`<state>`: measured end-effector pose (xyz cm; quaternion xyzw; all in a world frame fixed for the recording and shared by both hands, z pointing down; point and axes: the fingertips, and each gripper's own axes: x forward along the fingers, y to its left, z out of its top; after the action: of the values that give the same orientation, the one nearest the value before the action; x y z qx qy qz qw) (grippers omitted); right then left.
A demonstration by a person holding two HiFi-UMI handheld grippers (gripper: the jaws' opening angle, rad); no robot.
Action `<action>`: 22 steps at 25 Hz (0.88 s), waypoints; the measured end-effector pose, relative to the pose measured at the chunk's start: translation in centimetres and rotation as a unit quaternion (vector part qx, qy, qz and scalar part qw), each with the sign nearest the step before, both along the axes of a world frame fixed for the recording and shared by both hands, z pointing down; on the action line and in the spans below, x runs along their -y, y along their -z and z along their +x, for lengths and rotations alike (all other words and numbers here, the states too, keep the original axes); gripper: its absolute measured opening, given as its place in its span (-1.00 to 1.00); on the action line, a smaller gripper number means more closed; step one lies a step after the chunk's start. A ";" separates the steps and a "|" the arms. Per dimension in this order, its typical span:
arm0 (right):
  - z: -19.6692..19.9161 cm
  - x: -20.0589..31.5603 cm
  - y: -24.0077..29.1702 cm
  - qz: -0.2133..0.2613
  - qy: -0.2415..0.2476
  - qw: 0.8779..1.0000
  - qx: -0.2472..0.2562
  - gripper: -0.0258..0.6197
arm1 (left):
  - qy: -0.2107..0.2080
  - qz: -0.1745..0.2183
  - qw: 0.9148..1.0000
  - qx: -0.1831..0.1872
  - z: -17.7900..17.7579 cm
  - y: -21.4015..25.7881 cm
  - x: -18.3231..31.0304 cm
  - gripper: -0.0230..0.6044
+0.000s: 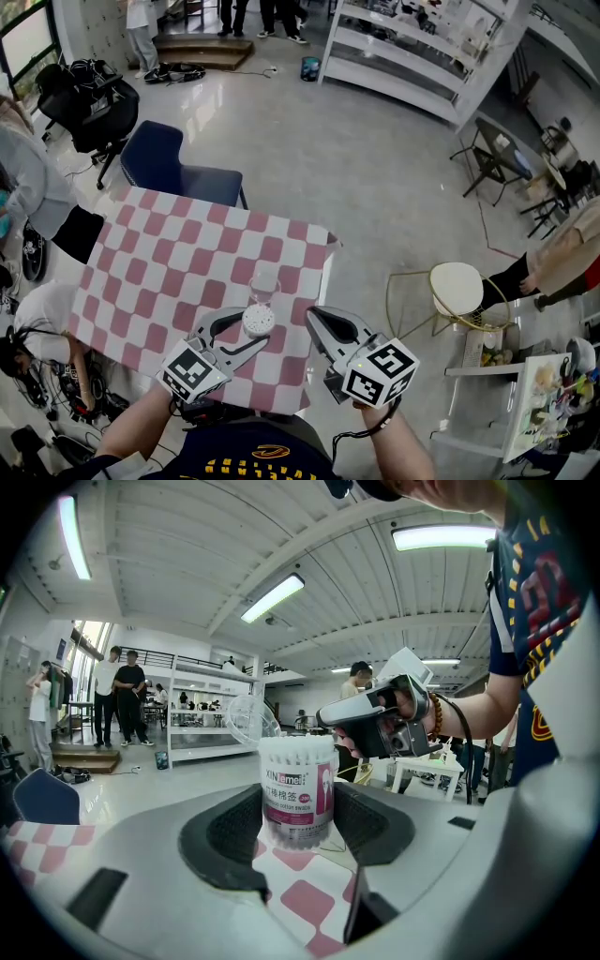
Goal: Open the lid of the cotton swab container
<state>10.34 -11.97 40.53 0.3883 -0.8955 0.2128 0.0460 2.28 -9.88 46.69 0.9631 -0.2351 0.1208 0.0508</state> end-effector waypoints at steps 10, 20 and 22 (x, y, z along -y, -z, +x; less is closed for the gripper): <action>0.0 0.0 0.2 0.003 0.005 1.000 -0.003 -0.88 | 0.000 0.001 1.000 -0.001 0.3 0.4 0.2 -0.16; -0.1 -0.4 0.5 0.013 0.012 1.000 -0.005 -0.89 | 0.000 0.004 1.000 -0.002 0.1 0.2 -0.1 -0.16; -0.1 -0.3 0.5 0.013 0.011 1.000 -0.006 -0.89 | 0.000 0.003 1.000 -0.002 0.1 0.2 -0.1 -0.16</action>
<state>10.24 -11.65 40.03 0.3803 -0.9020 0.1986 0.0482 2.40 -9.83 46.52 0.9635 -0.2353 0.1179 0.0485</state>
